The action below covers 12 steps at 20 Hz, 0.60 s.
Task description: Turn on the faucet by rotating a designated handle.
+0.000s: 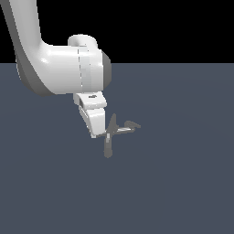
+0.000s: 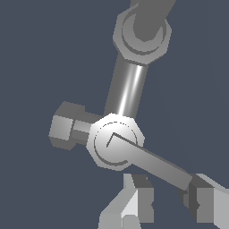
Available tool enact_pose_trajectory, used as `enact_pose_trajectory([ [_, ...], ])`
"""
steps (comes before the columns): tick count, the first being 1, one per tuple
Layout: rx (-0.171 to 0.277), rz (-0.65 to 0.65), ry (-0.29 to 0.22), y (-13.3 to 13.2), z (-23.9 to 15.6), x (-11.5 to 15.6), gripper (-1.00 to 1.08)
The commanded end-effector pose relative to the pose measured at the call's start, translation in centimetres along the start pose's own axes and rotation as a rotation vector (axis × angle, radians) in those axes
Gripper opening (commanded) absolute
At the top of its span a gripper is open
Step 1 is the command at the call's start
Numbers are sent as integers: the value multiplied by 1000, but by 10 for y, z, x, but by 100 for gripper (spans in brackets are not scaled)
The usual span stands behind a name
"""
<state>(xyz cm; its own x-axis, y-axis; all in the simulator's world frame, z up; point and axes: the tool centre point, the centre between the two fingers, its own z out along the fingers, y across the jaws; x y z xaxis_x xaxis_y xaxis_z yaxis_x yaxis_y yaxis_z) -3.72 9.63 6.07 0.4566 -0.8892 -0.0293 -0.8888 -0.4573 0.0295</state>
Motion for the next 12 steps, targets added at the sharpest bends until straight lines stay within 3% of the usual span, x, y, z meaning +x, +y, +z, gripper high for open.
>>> enact_pose_trajectory([
  [1, 30, 97, 27, -4, -2, 66, -100],
  [3, 31, 103, 28, -4, -2, 71, -100],
  [4, -6, 14, 2, 3, -5, 9, -100],
  [5, -13, -4, -3, 0, 0, 0, -100],
  [12, 7, 45, 11, -20, -1, 31, -100],
])
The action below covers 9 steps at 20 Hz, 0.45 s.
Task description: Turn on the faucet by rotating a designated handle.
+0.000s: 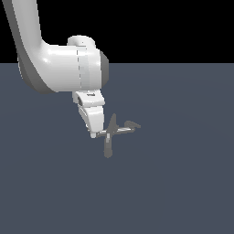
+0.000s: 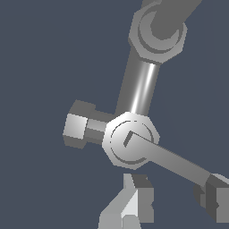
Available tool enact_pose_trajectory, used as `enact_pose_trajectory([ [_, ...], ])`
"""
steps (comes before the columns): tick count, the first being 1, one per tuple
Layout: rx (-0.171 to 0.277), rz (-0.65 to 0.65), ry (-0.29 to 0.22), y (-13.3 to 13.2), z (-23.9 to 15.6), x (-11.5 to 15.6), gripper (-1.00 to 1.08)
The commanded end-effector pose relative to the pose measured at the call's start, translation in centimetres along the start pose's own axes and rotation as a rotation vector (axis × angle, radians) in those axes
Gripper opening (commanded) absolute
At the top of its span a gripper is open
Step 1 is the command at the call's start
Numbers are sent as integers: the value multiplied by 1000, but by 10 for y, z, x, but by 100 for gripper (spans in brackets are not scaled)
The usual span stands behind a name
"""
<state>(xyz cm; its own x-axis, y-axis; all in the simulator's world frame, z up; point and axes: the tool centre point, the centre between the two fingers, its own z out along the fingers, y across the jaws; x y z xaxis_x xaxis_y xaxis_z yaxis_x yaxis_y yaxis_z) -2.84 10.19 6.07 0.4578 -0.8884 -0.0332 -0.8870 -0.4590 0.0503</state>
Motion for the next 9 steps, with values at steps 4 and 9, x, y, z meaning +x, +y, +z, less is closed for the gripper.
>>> enact_pose_trajectory([
  [4, 40, 75, 23, -19, -2, 50, -100],
  [9, 51, 103, 30, -29, -4, 69, -100],
])
